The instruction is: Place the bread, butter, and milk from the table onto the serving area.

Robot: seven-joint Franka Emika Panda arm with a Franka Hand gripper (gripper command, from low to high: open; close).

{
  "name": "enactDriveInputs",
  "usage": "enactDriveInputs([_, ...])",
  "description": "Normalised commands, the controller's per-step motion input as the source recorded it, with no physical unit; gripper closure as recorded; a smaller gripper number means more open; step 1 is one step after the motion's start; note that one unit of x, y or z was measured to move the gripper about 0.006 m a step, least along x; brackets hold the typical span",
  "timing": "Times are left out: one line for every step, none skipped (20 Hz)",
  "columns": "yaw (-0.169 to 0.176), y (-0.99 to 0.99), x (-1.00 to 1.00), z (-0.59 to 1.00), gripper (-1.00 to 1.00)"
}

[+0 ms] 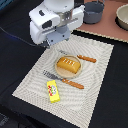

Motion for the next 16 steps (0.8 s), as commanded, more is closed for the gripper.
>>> enactDriveInputs([0.056,0.41,-0.31,-0.33,-1.0])
enactDriveInputs([0.052,0.42,-0.33,-0.33,-1.0])
enactDriveInputs([0.05,0.42,-0.34,-0.33,-1.0])
enactDriveInputs([0.051,0.41,-0.34,-0.33,-1.0])
enactDriveInputs([0.052,0.39,-0.37,-0.31,-1.0])
enactDriveInputs([0.051,0.4,-0.38,-0.29,-1.0])
enactDriveInputs([0.051,0.4,-0.41,-0.24,-1.0])
enactDriveInputs([0.048,0.4,-0.45,-0.21,-1.0])
enactDriveInputs([0.047,0.42,-0.46,-0.18,-1.0])
enactDriveInputs([0.044,0.42,-0.49,-0.16,-1.0])
enactDriveInputs([0.042,0.44,-0.49,-0.14,-1.0])
enactDriveInputs([0.04,0.45,-0.51,-0.14,-1.0])
enactDriveInputs([0.036,0.46,-0.53,-0.11,-1.0])
enactDriveInputs([0.034,0.45,-0.54,-0.11,-1.0])
enactDriveInputs([0.03,0.45,-0.56,-0.09,-1.0])
enactDriveInputs([0.027,0.46,-0.58,-0.06,-1.0])
